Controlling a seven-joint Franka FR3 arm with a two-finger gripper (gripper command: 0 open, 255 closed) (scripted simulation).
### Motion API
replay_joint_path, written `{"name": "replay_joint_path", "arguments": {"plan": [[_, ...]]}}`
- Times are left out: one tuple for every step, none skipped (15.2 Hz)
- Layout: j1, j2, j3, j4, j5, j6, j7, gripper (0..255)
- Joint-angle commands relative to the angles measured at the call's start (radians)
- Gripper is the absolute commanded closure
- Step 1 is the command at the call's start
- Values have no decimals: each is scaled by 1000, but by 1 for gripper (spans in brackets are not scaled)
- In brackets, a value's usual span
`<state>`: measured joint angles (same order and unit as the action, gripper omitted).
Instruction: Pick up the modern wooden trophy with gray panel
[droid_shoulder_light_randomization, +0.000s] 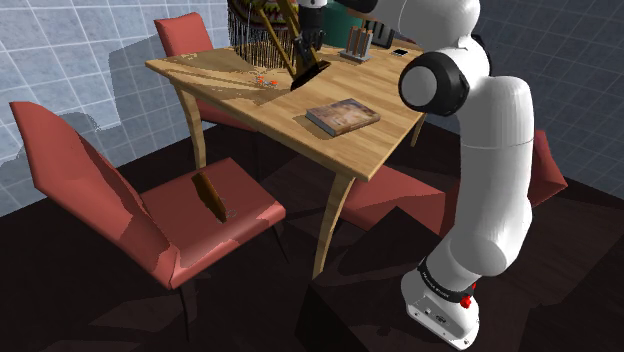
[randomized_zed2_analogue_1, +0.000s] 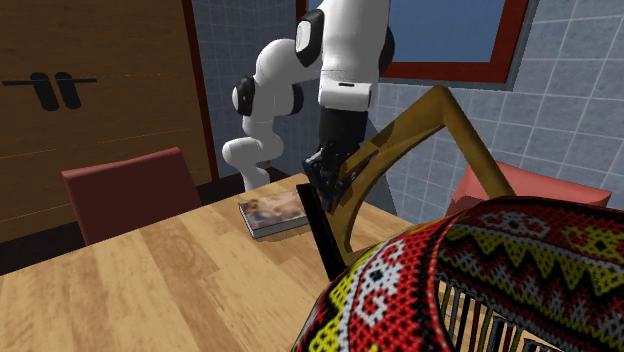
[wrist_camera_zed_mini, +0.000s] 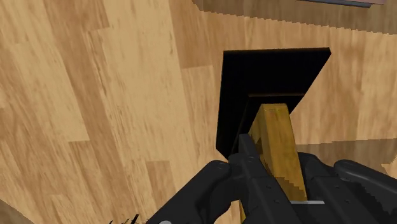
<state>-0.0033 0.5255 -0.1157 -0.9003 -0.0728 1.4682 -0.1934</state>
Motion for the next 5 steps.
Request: {"name": "replay_joint_path", "arguments": {"plan": [[-2,29,0,75,2,-50,-3,255],[-5,49,0,123,4,-78,-6,255],[-8,74,0,180,6,-110,-10,255],[-9,79,0,190,6,-115,-10,255],[-9,79,0,190,6,-115,-10,255]]}}
